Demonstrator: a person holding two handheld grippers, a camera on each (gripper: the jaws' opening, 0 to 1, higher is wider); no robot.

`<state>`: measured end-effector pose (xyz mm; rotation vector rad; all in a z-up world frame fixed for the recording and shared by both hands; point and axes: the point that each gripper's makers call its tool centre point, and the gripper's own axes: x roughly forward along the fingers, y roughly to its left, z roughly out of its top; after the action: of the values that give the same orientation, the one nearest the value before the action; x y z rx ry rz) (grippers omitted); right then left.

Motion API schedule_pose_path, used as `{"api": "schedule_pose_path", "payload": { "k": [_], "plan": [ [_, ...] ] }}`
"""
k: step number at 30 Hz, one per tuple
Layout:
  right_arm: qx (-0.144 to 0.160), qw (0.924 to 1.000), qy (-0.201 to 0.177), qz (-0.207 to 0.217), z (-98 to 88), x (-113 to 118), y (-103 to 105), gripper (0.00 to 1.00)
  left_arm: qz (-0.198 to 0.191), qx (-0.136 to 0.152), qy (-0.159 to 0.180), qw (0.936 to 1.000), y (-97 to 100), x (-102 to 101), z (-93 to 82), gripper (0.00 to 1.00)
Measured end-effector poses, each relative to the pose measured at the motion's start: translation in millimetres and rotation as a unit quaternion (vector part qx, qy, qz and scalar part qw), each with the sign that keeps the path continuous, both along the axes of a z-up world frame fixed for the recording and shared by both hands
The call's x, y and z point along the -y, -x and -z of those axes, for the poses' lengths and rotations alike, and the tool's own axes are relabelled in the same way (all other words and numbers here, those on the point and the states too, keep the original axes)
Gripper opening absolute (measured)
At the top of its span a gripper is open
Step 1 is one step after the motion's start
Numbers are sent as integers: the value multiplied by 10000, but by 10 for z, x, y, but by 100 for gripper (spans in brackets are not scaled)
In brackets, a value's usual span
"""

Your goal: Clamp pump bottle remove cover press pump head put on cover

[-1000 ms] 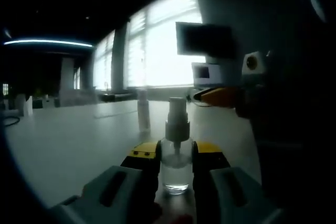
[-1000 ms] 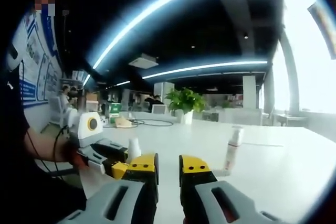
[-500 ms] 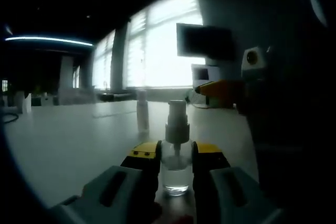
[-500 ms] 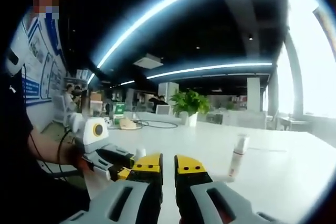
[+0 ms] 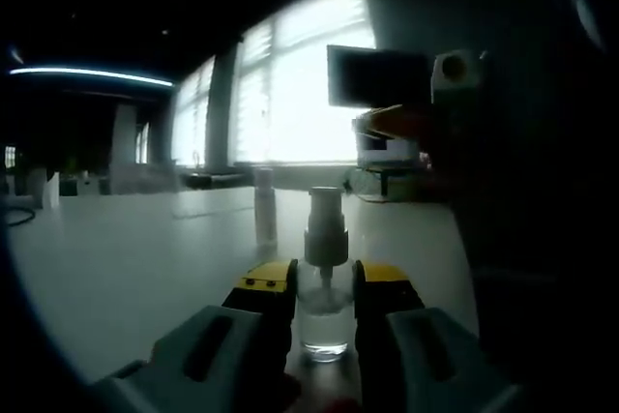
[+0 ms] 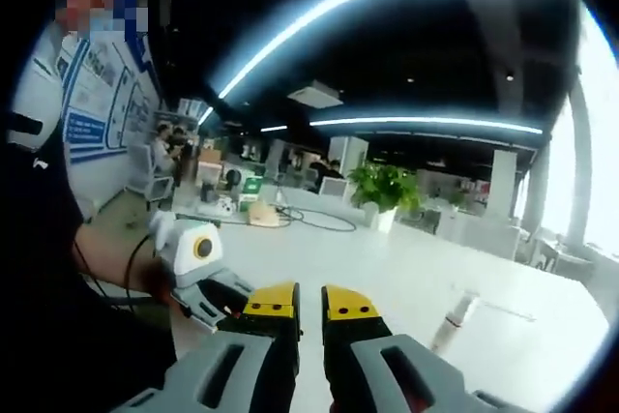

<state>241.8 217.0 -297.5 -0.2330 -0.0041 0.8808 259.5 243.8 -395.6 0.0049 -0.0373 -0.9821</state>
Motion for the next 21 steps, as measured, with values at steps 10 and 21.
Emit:
{"api": "schedule_pose_path", "payload": {
  "k": [10,21],
  "plan": [
    [-165,9923,1012,-689,23,-168,-25,4,41,22,2,10000,4,7,1,15],
    [-275,9712,2032,-1216,133,-297,-10,4,58,-18,18,10000,16,12,7,15]
  ]
}}
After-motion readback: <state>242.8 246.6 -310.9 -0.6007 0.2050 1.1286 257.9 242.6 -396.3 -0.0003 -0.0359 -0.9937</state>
